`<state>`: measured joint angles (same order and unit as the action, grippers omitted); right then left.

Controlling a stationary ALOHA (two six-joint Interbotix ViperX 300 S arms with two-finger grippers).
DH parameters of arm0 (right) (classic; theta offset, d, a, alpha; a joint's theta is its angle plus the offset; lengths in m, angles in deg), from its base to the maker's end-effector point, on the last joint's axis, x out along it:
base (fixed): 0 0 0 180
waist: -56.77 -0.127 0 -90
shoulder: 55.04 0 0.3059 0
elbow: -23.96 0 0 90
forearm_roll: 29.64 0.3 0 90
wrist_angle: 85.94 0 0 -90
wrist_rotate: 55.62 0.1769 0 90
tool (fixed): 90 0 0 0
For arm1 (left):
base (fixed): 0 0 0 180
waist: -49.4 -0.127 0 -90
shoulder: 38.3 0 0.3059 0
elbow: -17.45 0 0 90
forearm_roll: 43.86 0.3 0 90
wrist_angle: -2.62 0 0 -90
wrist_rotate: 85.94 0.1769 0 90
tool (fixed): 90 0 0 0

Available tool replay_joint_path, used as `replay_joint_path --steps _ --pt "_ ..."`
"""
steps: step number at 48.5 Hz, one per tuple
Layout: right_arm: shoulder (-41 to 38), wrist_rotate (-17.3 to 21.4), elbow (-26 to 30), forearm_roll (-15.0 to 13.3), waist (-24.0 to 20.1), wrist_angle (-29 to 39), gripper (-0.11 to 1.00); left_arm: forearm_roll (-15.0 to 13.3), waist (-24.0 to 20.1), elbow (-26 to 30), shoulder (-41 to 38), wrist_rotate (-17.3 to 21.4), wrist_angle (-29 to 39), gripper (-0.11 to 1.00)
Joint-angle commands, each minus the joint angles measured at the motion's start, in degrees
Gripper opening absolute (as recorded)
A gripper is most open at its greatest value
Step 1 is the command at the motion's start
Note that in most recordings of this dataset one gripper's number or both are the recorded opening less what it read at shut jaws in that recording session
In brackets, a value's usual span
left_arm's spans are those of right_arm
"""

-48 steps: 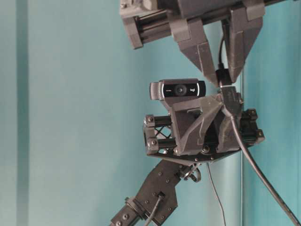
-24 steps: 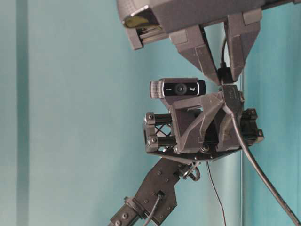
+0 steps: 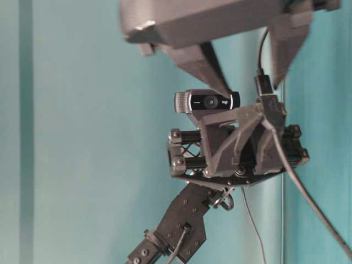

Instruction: Insert the USB using both arms.

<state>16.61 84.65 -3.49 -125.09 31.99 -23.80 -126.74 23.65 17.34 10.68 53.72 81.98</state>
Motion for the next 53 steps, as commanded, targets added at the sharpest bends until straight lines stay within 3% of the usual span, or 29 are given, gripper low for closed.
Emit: replay_joint_path --steps 1,6,12,20,28,36,41,46,53 --pt "4.6 1.3 0.8 0.4 -1.6 2.5 0.66 1.7 0.0 -0.4 4.0 -1.0 -1.4 0.23" --pt "8.8 5.6 1.1 1.3 -3.5 4.0 0.66 3.7 -0.5 -1.9 6.1 -2.0 -4.6 0.23" --pt "11.4 14.5 1.8 4.1 -5.1 3.7 0.66 4.5 -1.8 -2.8 8.3 -3.2 -7.3 0.23" --pt "11.7 28.4 2.5 13.1 -6.8 1.5 0.66 4.7 -2.3 -3.1 10.2 -3.5 -10.2 0.23" --pt "12.2 37.3 4.0 21.6 -7.9 0.6 0.66 6.4 -1.4 -3.2 11.1 -3.5 -14.5 0.23" --pt "16.8 43.3 3.4 27.6 -8.6 0.6 0.66 15.7 1.5 -3.2 12.2 -3.6 -23.6 0.23" --pt "21.3 46.4 1.5 29.0 -8.7 0.6 0.66 22.1 4.0 -3.3 12.5 -3.7 -28.5 0.23" --pt "26.6 50.2 -1.3 29.1 -8.7 0.3 0.66 26.1 6.5 -3.8 12.2 -3.7 -34.7 0.23" --pt "36.1 55.7 -6.3 29.2 -8.7 -0.6 0.66 29.2 9.5 -5.0 11.8 -3.7 -41.5 0.23"
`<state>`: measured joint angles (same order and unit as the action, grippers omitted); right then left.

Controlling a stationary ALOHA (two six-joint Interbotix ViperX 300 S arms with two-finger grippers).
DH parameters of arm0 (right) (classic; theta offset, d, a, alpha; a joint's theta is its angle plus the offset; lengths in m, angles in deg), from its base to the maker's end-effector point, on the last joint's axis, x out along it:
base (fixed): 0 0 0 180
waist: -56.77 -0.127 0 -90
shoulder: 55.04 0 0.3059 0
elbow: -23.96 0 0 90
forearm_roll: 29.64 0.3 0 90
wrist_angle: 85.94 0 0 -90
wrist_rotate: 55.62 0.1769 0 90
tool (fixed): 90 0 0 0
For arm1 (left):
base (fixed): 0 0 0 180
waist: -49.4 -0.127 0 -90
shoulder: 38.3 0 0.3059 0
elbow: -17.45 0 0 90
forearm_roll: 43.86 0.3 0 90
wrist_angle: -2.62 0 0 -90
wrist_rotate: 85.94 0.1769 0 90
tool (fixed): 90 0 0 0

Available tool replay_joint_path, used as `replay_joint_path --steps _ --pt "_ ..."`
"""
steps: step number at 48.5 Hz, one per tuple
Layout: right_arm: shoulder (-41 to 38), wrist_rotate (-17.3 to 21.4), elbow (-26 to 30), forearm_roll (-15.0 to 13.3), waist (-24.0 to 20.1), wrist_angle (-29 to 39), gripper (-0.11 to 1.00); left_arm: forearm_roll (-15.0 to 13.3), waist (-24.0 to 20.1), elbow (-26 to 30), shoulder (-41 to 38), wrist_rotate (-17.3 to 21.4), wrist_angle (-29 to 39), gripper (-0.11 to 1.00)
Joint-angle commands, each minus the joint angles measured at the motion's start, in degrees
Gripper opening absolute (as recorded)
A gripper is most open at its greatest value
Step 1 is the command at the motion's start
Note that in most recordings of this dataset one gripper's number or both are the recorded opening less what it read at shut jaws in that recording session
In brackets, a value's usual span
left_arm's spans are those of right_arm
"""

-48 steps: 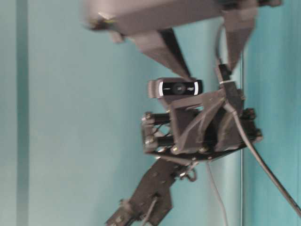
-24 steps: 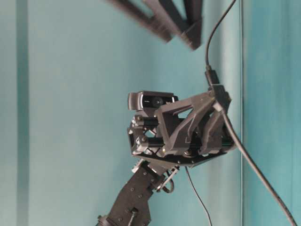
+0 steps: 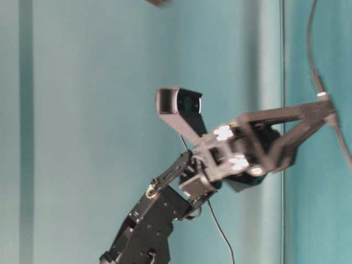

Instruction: Insert the USB using both arms.

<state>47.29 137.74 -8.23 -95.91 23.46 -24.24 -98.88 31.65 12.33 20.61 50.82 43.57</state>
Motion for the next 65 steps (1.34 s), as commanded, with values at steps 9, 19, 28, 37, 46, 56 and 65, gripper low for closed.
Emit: replay_joint_path --steps 9,19,28,37,46,56,65 --pt "16.7 5.8 -7.8 -0.1 -0.1 -0.1 0.66 5.8 5.2 -0.4 0.4 -0.8 -8.6 0.23" --pt "26.2 6.0 -12.7 -0.1 0.0 1.0 0.66 9.2 7.9 -0.2 -1.6 -0.8 -13.8 0.23" --pt "29.5 5.8 -14.9 -0.1 0.1 1.0 0.66 13.9 8.7 -0.2 -2.4 -0.8 -16.7 0.23" --pt "29.5 5.1 -15.0 -0.1 0.0 1.0 0.66 18.1 8.9 0.4 -2.1 -0.7 -18.1 0.23" --pt "29.5 4.7 -15.2 -0.1 0.0 0.8 0.66 18.2 9.3 1.4 -1.9 -0.8 -18.1 0.25" --pt "29.6 3.7 -15.2 -0.1 0.0 -0.1 0.66 18.2 10.0 1.1 1.1 -0.8 -18.1 0.77" --pt "30.1 3.4 -15.3 -0.1 0.0 -0.4 0.66 18.1 10.0 -2.6 8.9 -0.8 -18.5 0.71"
